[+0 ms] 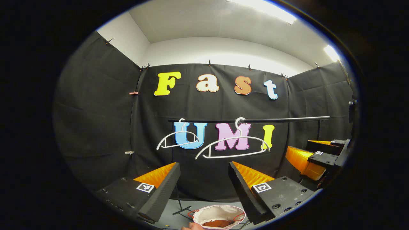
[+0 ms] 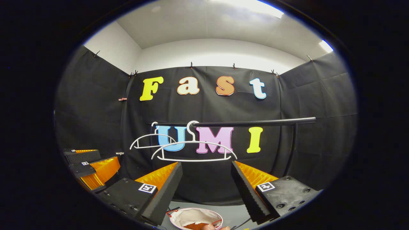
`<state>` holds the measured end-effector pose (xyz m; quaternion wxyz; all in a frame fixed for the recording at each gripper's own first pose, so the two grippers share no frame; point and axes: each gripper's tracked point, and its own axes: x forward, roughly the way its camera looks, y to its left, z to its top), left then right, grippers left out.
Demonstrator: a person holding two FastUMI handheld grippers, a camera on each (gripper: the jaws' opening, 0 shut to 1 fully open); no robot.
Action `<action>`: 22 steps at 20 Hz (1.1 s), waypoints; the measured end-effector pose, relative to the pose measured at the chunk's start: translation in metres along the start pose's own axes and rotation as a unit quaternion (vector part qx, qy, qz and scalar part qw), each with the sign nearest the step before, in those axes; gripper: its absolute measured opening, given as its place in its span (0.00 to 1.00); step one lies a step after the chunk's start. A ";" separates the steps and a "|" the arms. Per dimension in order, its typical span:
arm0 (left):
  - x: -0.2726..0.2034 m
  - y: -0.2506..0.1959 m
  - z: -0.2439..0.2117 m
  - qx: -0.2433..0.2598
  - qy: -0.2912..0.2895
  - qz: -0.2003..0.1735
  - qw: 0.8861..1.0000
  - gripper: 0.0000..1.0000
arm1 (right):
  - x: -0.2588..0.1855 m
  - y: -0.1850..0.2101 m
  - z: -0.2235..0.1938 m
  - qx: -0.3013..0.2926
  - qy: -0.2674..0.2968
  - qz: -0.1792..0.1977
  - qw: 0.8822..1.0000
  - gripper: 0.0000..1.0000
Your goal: Grasp the clothes on the hanger with both hands and then place them into the laundry hamper below.
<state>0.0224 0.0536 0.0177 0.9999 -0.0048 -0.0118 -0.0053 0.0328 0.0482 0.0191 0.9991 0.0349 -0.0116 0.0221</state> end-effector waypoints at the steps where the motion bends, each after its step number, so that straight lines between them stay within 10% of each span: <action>1: 0.001 -0.001 -0.001 -0.001 -0.001 0.000 1.000 0.96 | 0.000 0.000 0.002 0.000 -0.003 0.001 1.000 0.98; 22: -0.001 -0.015 0.000 -0.007 -0.007 -0.015 1.000 0.96 | 0.001 -0.005 -0.004 0.003 0.003 -0.003 1.000 0.98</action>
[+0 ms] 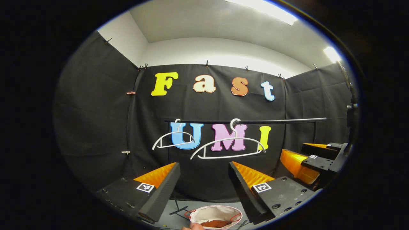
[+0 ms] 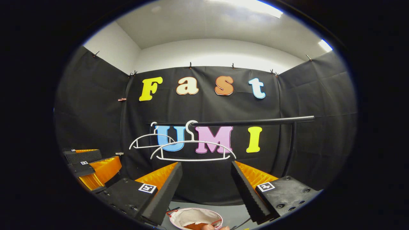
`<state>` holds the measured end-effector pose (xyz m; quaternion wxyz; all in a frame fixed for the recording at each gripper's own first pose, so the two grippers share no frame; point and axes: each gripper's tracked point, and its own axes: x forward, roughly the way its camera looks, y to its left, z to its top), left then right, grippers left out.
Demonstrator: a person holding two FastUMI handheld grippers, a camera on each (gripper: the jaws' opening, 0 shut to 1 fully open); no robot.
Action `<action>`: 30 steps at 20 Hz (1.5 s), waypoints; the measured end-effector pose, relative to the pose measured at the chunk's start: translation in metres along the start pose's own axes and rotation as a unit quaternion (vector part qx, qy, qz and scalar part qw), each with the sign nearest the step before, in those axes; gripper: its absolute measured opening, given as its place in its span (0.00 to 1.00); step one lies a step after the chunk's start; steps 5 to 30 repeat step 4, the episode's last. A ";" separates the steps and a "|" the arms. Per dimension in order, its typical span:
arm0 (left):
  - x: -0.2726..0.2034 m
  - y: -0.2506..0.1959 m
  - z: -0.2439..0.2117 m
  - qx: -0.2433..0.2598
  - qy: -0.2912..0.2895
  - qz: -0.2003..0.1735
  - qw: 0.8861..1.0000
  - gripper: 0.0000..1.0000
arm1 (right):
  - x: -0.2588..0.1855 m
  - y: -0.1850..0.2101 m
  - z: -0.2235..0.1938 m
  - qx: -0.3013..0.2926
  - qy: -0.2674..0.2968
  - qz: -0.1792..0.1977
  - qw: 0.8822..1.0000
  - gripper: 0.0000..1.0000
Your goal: Grasp the clothes on the hanger with both hands and then place them into the laundry hamper below.
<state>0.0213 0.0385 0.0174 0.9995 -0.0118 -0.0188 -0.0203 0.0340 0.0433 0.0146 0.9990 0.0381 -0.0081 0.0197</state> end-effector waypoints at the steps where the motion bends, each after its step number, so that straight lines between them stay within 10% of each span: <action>1: 0.001 0.001 0.000 0.001 -0.001 0.000 1.000 0.96 | 0.000 0.000 0.000 0.002 0.000 0.000 1.000 0.98; 30: 0.001 0.002 0.001 0.004 -0.003 0.001 1.000 0.96 | 0.001 -0.001 -0.001 0.003 0.001 -0.001 1.000 0.98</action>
